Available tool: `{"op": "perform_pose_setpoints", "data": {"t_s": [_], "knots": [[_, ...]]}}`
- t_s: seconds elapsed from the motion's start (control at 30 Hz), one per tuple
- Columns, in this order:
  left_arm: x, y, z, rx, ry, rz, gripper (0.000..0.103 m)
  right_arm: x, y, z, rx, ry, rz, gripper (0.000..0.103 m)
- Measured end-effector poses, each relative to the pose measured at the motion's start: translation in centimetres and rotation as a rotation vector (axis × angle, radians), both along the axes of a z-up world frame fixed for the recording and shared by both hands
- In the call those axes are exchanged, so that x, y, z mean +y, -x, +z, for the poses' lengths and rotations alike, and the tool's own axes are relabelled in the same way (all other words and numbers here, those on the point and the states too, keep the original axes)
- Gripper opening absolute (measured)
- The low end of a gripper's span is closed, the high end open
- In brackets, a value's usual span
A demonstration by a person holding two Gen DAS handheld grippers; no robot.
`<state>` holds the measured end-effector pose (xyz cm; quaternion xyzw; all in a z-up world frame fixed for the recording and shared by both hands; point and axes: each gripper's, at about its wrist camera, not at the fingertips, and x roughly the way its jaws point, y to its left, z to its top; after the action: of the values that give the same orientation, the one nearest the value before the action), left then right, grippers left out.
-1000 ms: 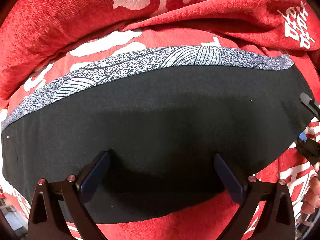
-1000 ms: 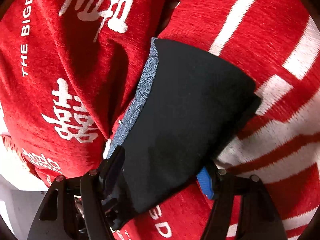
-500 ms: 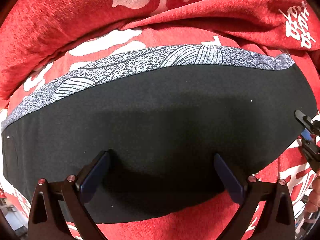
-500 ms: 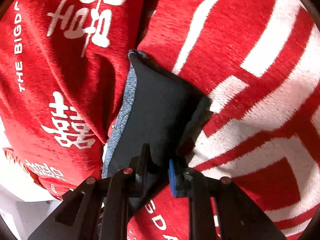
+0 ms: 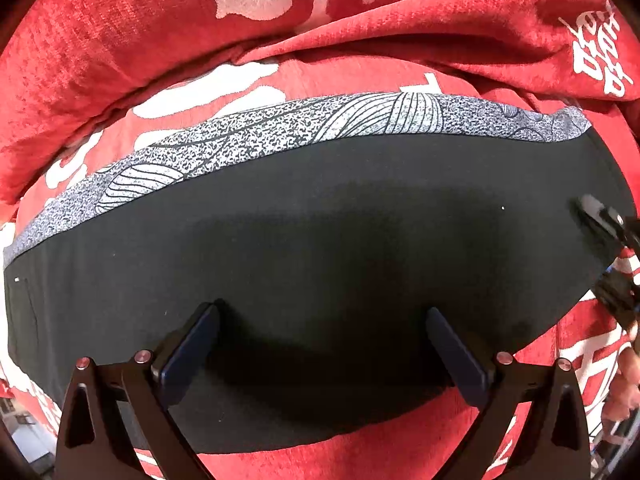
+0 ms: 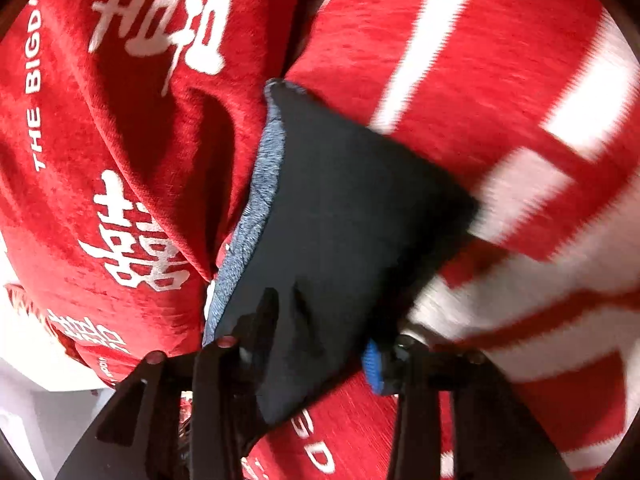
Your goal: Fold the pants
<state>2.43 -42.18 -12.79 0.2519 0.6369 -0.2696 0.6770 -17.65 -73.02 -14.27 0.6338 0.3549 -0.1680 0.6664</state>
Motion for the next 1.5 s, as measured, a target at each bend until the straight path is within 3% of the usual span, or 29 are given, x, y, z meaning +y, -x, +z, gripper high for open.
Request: {"op": "perform_pose_setpoints", "data": {"t_s": [0.07, 0.1, 0.13, 0.27, 0.33, 0.43, 0.5, 0.57, 0.67, 0.9, 1.03, 1.17, 1.3, 1.4, 1.5], "knots": [[-0.2, -0.1, 0.2, 0.006, -0.005, -0.004, 0.103, 0.0, -0.6, -0.2, 0.001, 0.005, -0.001, 0.043], [-0.1, -0.2, 0.4, 0.008, -0.007, -0.004, 0.103, 0.0, -0.9, -0.3, -0.003, -0.001, 0.004, 0.033], [-0.2, -0.4, 0.7, 0.005, -0.001, 0.0, 0.103, 0.0, -0.9, -0.3, -0.019, -0.007, 0.005, 0.017], [-2.2, -1.3, 3.4, -0.081, 0.087, -0.003, 0.103, -0.1, -0.7, 0.9, -0.085, -0.006, 0.025, 0.015], [-3.9, -1.7, 3.4, -0.111, 0.09, -0.014, 0.103, 0.0, -0.8, 1.4, -0.104, -0.006, 0.028, 0.015], [-5.6, -2.7, 2.0, -0.147, 0.059, 0.038, 0.103, 0.1, -1.0, 2.2, -0.135, 0.001, 0.029, 0.016], [-6.2, -3.4, -0.1, -0.111, 0.016, 0.08, 0.103, 0.2, -1.1, 2.9, -0.158, 0.002, 0.026, 0.016], [-6.4, -3.1, -1.0, -0.131, 0.016, 0.059, 0.103, 0.3, -1.3, 3.5, -0.169, 0.013, 0.036, 0.016], [-6.8, -2.3, -0.2, -0.181, 0.003, -0.018, 0.103, 0.6, -2.0, 4.8, -0.146, 0.065, 0.073, 0.016], [-3.9, 0.4, 3.1, -0.146, 0.07, -0.035, 0.103, 1.6, -3.2, 7.8, -0.084, 0.17, 0.143, 0.016], [-2.7, 2.8, 1.9, -0.114, 0.052, -0.073, 0.103, 2.8, -4.5, 9.8, -0.035, 0.262, 0.219, 0.016], [-1.2, 2.4, 0.0, -0.027, 0.068, -0.061, 0.103, 5.9, -6.9, 12.0, 0.05, 0.397, 0.356, 0.016], [1.2, 0.3, 1.9, -0.061, 0.078, -0.052, 0.103, 8.8, -9.3, 14.5, 0.113, 0.541, 0.445, 0.016], [5.5, -2.6, 4.0, -0.082, 0.109, 0.005, 0.103, 12.1, -11.6, 16.0, 0.168, 0.668, 0.54, 0.016], [10.3, -5.7, 4.9, -0.105, 0.079, 0.064, 0.103, 16.6, -14.1, 16.7, 0.214, 0.794, 0.655, 0.016]]}}
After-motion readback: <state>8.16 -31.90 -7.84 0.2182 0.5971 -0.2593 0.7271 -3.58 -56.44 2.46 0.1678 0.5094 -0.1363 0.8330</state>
